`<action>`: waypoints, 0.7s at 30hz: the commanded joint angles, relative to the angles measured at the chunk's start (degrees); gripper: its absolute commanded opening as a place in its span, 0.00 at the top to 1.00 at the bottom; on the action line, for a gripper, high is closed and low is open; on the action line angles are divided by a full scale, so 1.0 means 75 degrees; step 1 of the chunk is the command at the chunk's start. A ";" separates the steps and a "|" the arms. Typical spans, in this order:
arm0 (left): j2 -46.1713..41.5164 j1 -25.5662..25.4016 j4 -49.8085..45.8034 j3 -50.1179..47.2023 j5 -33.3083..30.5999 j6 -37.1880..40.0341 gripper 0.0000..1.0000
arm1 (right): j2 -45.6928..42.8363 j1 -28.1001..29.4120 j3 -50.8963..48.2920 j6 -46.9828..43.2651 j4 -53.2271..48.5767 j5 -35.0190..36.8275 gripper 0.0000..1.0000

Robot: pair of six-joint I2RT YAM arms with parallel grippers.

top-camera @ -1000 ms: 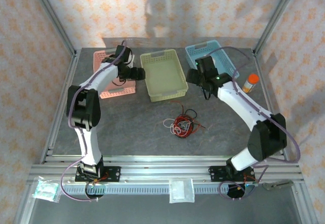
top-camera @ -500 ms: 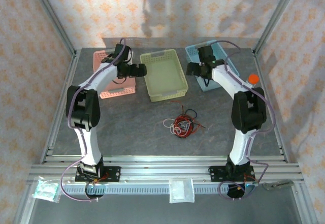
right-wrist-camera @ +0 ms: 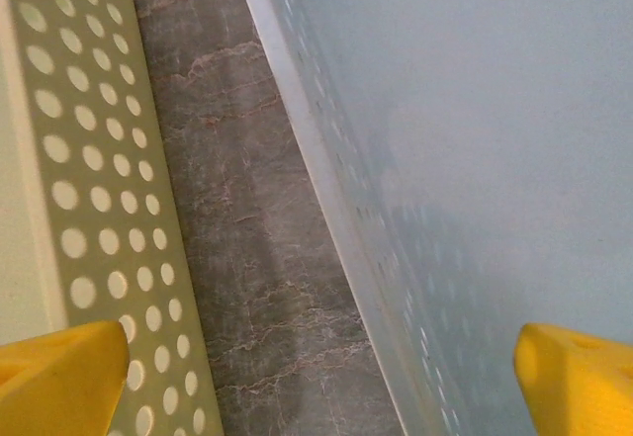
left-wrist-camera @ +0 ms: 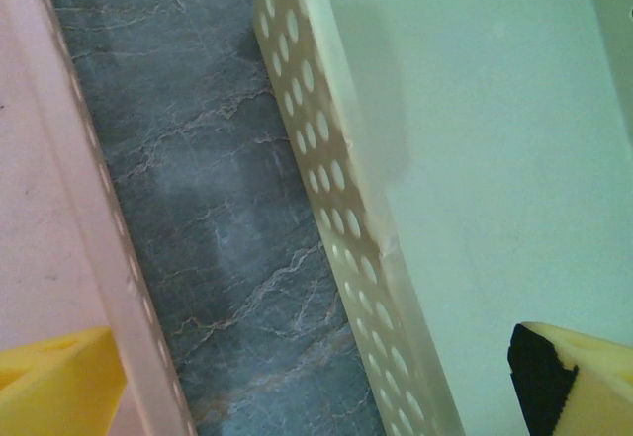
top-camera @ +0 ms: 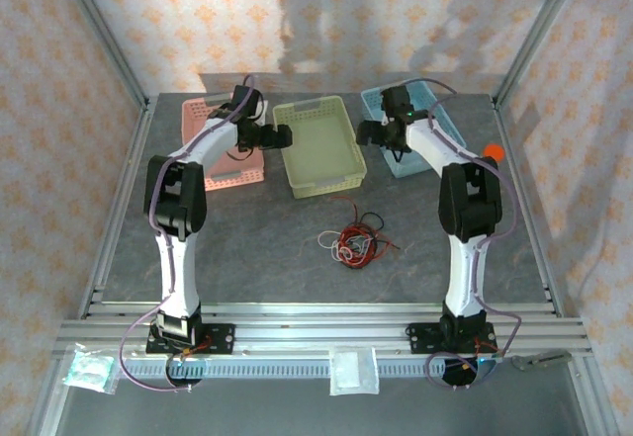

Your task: Untangle the cables

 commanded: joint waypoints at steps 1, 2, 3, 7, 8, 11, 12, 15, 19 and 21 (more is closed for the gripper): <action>0.0121 -0.0057 -0.0167 0.0286 0.0361 0.0226 0.01 | 0.0168 -0.0007 0.0312 -0.0106 -0.0304 -0.0254 0.02; 0.0100 -0.0070 -0.0172 0.0281 0.0487 0.0276 0.01 | 0.0170 -0.0002 0.0321 -0.0105 -0.0308 -0.0346 0.03; 0.0075 -0.0096 -0.0144 0.0237 0.0626 0.0300 0.01 | 0.0175 -0.0007 0.0321 -0.0115 -0.0318 -0.0415 0.05; -0.0120 -0.0242 -0.0011 -0.0046 0.0973 0.0430 0.01 | 0.0150 0.0033 0.0309 -0.0117 -0.0388 -0.0680 0.09; -0.0167 -0.0283 -0.0030 -0.0098 0.1042 0.0483 0.01 | 0.0137 0.0060 0.0303 -0.0124 -0.0422 -0.0719 0.10; -0.0385 -0.0403 0.0028 -0.0437 0.1257 0.0558 0.02 | 0.0054 0.0139 0.0176 -0.0131 -0.0427 -0.0790 0.12; -0.0462 -0.0442 0.0050 -0.0557 0.1331 0.0579 0.04 | 0.0007 0.0154 0.0109 -0.0129 -0.0410 -0.0804 0.13; -0.0686 -0.0582 0.0068 -0.0882 0.1469 0.0665 0.08 | -0.0145 0.0257 -0.0088 -0.0083 -0.0328 -0.0827 0.16; -0.0995 -0.0739 0.0114 -0.1283 0.1596 0.0737 0.11 | -0.0338 0.0436 -0.0377 -0.0084 -0.0323 -0.0701 0.18; -0.1111 -0.0788 0.0120 -0.1424 0.1661 0.0760 0.14 | -0.0462 0.0493 -0.0534 -0.0007 -0.0232 -0.0716 0.20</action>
